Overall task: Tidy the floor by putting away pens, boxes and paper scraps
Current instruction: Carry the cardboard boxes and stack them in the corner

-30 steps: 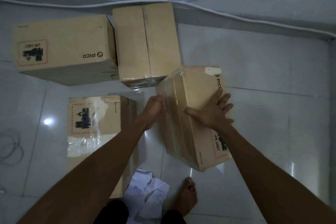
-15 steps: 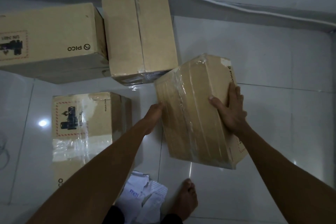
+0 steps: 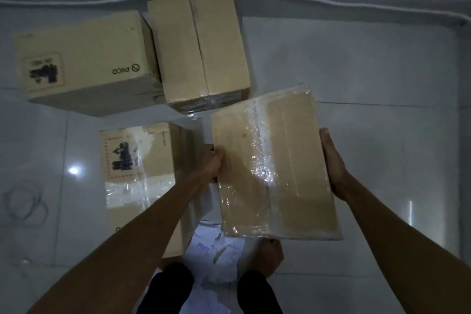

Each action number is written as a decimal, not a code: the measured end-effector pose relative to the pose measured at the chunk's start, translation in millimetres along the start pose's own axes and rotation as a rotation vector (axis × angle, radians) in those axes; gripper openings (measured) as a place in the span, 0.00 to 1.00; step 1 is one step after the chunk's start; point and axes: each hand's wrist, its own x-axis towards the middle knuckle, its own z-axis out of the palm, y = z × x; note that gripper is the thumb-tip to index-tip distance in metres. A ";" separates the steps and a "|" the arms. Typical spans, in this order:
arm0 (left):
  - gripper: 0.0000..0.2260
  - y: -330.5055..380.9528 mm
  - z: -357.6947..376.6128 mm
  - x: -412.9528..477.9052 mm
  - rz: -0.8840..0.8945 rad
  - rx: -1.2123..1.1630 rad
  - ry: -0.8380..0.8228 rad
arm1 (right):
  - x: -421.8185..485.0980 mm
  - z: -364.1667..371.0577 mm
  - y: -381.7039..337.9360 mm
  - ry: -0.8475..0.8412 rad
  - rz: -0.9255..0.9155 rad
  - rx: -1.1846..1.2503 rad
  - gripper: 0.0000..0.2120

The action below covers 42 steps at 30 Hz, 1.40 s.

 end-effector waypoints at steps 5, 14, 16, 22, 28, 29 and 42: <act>0.20 25.2 -26.0 -57.7 0.102 0.028 -0.002 | -60.8 -2.0 -41.6 -0.118 0.044 0.127 0.30; 0.14 84.3 -48.6 -180.6 0.253 -0.056 -0.027 | -162.0 -18.6 -111.0 -0.113 0.062 0.303 0.31; 0.15 97.7 -49.3 -204.4 0.253 -0.067 -0.035 | -181.3 -24.4 -127.9 -0.102 0.079 0.309 0.32; 0.15 126.5 -50.2 -274.2 0.284 -0.097 -0.048 | -237.8 -44.6 -171.9 -0.061 0.181 0.314 0.33; 0.15 154.6 -48.8 -339.2 0.341 -0.100 -0.092 | -299.2 -61.6 -223.4 -0.016 0.078 0.420 0.37; 0.15 161.1 -47.8 -350.2 0.351 -0.109 -0.098 | -309.5 -65.4 -232.0 -0.018 0.054 0.429 0.35; 0.40 216.7 -37.6 -437.4 0.426 -0.128 -0.086 | -367.7 -108.3 -309.7 -0.084 0.026 0.309 0.27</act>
